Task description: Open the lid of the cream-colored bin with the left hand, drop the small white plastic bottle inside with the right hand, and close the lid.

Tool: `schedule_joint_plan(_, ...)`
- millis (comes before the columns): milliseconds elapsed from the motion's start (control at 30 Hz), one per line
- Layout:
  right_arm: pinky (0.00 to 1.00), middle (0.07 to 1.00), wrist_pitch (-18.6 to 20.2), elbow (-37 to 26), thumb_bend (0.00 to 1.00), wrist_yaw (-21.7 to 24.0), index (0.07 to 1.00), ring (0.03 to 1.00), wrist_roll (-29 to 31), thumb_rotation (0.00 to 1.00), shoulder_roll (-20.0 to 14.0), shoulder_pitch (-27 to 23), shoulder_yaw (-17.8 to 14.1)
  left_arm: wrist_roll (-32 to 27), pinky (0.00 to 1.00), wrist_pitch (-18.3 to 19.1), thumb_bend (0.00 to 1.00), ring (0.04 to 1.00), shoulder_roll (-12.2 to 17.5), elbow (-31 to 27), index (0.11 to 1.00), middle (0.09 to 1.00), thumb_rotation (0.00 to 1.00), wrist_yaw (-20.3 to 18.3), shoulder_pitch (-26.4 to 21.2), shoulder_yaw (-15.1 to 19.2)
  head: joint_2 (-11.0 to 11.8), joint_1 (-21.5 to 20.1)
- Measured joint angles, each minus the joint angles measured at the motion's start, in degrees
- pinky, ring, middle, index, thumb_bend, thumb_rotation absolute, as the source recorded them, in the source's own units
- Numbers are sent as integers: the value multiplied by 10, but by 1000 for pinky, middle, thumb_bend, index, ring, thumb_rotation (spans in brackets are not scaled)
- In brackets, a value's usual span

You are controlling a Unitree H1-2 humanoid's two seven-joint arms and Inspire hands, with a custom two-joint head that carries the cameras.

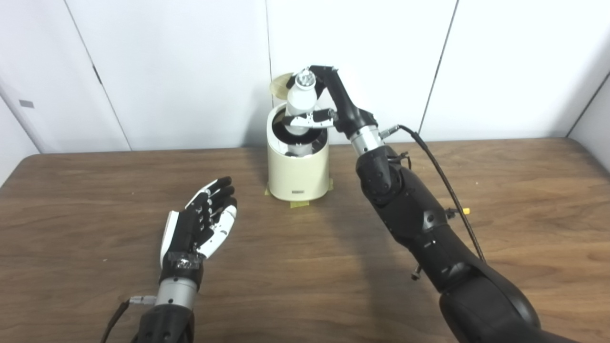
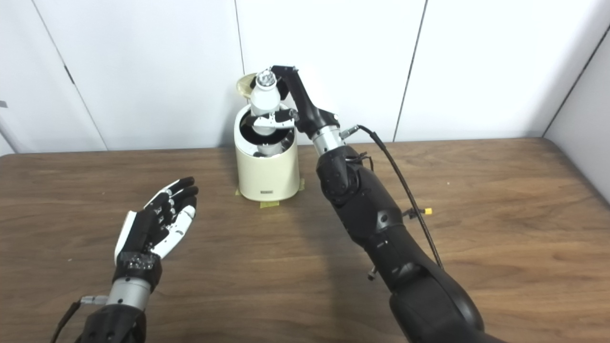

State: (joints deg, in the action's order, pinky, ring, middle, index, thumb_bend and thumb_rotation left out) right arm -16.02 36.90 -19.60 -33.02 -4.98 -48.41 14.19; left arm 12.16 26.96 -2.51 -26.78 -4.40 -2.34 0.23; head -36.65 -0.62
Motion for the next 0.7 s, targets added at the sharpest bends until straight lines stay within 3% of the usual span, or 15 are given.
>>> schedule_joint_plan(33, 504, 514, 4, 0, 528, 0, 486, 566, -4, 0, -1, 0, 2, 0, 814, 0, 258, 835, 0, 0, 845, 817, 321, -1, 0, 0, 1, 0)
schedule_joint_plan(100, 610, 641, 14, -1, 524, 0, 493, 655, -13, 105, -1, 1, 5, 2, 819, 0, 255, 834, 0, 0, 842, 816, 323, -4, 0, 0, 0, -1)
schedule_joint_plan(167, 646, 670, 25, -3, 524, 0, 495, 682, -24, 127, -1, 1, 10, 6, 820, 0, 254, 832, 0, -1, 839, 813, 326, -6, 0, 0, 0, -1)
schedule_joint_plan(700, 632, 687, 67, -31, 525, 20, 496, 694, -47, 141, -4, 16, 21, 18, 792, 0, 229, 825, 0, -1, 831, 810, 306, -12, 0, 0, -1, -3)
